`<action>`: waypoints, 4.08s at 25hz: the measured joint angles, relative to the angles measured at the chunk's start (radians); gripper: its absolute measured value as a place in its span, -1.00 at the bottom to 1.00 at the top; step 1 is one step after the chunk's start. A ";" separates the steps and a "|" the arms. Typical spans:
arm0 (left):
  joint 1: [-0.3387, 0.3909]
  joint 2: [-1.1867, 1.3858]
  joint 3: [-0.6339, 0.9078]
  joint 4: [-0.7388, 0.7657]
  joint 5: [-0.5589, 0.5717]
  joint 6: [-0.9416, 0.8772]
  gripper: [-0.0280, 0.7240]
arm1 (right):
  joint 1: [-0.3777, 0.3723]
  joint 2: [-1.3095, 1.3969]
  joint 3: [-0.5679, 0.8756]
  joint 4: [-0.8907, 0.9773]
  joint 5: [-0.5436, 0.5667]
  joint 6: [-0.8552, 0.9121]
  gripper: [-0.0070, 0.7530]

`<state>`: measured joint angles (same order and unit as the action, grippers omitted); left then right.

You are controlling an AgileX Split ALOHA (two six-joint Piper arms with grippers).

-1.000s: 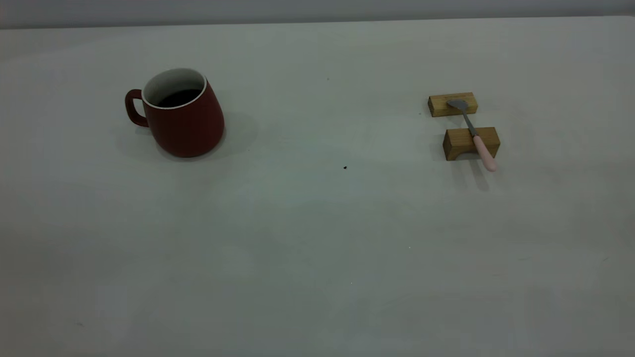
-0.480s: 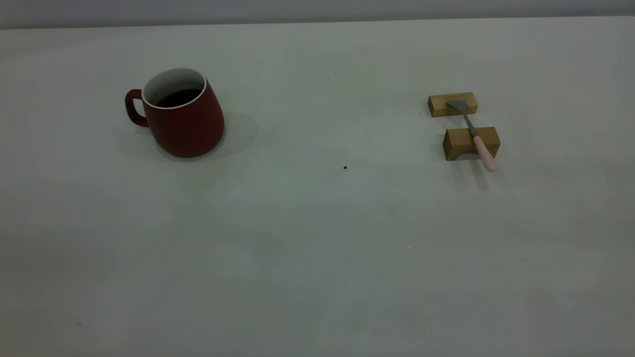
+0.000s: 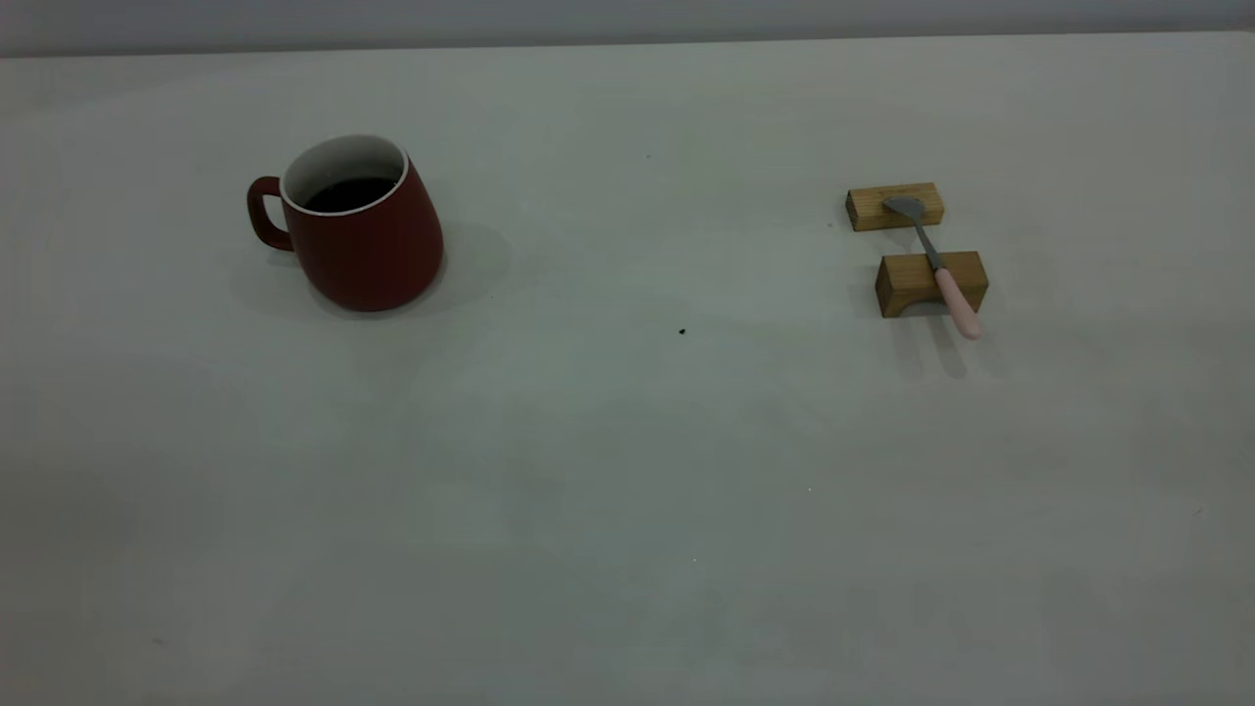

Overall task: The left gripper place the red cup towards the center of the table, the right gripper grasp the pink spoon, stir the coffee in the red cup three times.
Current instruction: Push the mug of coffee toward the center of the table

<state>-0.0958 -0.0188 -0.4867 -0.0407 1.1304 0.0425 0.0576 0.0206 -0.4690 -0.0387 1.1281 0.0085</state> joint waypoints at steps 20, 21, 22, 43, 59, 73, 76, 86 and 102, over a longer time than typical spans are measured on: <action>0.000 0.252 -0.069 0.115 -0.082 -0.177 0.40 | 0.000 0.000 0.000 0.000 0.000 -0.001 -0.36; 0.000 0.297 -0.078 0.118 -0.101 -0.180 0.40 | 0.000 0.000 0.000 0.000 0.000 -0.001 -0.36; 0.000 0.354 -0.090 0.118 -0.125 -0.182 0.41 | 0.000 0.000 0.000 0.000 0.000 -0.001 -0.36; 0.000 1.700 -0.651 0.236 -0.340 -0.015 0.41 | 0.000 0.000 0.000 0.000 0.000 -0.001 -0.36; 0.000 2.267 -1.051 0.225 -0.475 0.785 0.41 | 0.000 0.000 0.000 0.000 0.000 0.000 -0.36; 0.000 2.398 -1.071 -0.004 -0.637 1.213 0.41 | 0.000 0.000 0.000 0.000 0.000 0.000 -0.36; -0.006 2.420 -1.071 -0.009 -0.649 1.226 0.41 | 0.000 0.000 0.000 0.000 0.000 0.000 -0.36; -0.070 2.435 -1.071 -0.212 -0.659 1.233 0.41 | 0.000 0.000 0.000 0.000 0.000 0.000 -0.36; -0.240 2.436 -1.071 -0.318 -0.761 1.233 0.41 | 0.000 0.000 0.000 0.000 0.000 0.000 -0.36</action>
<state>-0.3355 2.4171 -1.5576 -0.3589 0.3694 1.2755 0.0576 0.0206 -0.4690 -0.0387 1.1281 0.0084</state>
